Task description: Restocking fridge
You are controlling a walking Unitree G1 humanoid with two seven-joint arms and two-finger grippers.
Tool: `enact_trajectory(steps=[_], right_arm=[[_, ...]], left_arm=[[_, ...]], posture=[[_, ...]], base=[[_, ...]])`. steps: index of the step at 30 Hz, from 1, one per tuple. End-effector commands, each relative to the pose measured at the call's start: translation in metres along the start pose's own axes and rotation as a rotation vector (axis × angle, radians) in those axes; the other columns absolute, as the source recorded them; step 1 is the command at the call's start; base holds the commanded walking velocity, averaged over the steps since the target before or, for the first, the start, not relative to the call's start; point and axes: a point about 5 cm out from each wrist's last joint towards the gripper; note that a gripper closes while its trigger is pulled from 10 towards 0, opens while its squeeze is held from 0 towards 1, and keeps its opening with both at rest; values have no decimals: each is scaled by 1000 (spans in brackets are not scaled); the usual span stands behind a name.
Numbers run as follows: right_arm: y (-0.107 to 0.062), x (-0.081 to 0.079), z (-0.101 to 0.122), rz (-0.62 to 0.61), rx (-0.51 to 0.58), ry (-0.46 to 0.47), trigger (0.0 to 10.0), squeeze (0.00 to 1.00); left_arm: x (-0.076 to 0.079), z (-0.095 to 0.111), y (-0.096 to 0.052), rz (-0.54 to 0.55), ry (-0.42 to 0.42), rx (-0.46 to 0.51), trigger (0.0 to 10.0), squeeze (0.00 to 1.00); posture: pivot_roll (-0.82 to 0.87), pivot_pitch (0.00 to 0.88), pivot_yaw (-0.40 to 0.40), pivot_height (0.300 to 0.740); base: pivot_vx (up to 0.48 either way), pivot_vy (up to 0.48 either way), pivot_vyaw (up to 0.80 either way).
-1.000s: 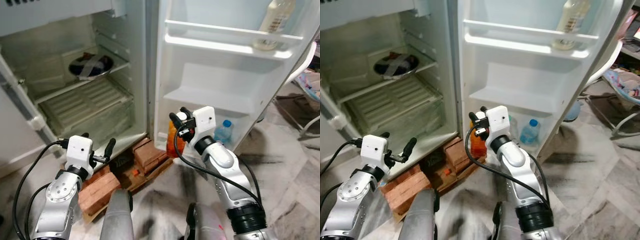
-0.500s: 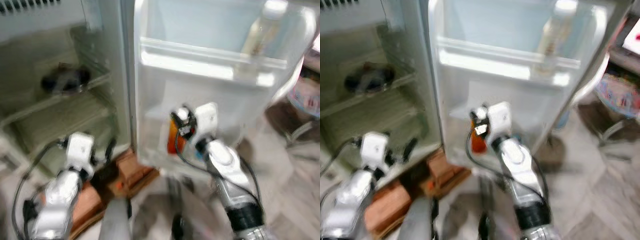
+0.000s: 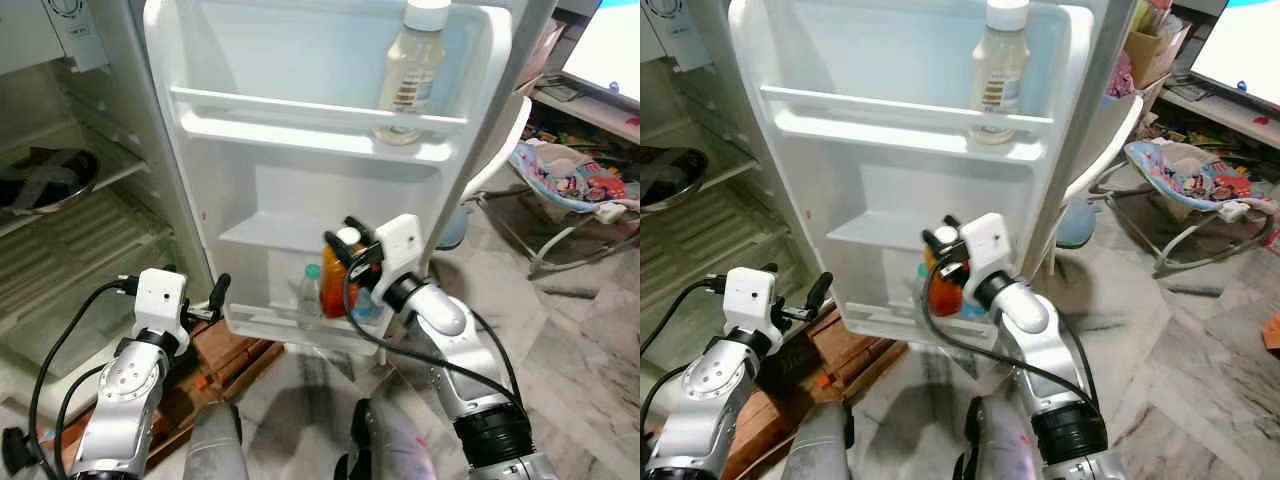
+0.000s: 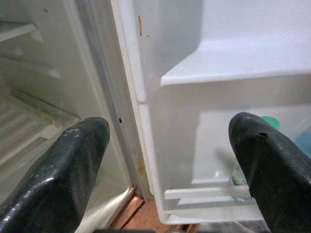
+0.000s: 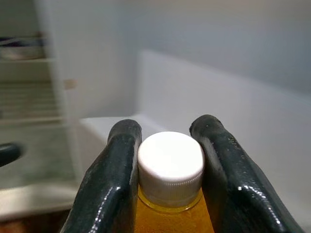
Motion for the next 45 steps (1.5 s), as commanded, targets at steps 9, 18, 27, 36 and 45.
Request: enact_trajectory(steps=[9, 18, 27, 36, 45], right_arm=[[12, -7, 14, 62, 51, -22, 10000, 0], [27, -5, 15, 19, 67, -45, 10000, 0], [36, 17, -4, -130, 12, -110, 10000, 0], [43, 38, -4, -296, 29, -132, 10000, 0], [52, 30, -11, -240, 27, -92, 10000, 0]], left_arm=[[-17, -7, -7, 104, 66, -59, 10000, 0], [-22, -14, -14, 156, 86, -109, 10000, 0], [-22, -16, -27, 148, 109, -119, 10000, 0], [-24, -16, -37, 144, 110, -133, 10000, 0], [-25, -12, -42, 146, 115, -120, 10000, 0]], posture=[[157, 0, -64, 632], [178, 22, -76, 632], [218, 84, -86, 632], [231, 130, -90, 582], [245, 168, -101, 547]], base=[[0, 0, 781], [0, 0, 603], [0, 0, 0], [0, 0, 0], [0, 0, 0]])
Point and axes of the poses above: a point about 5 cm out from each wrist's last joint towards the gripper, its own y axis pointing out of the wrist towards the gripper, its own z axis along the axis of the wrist's last joint, x = y × z, and after that the axes turned 13 degrees about y, right-handed
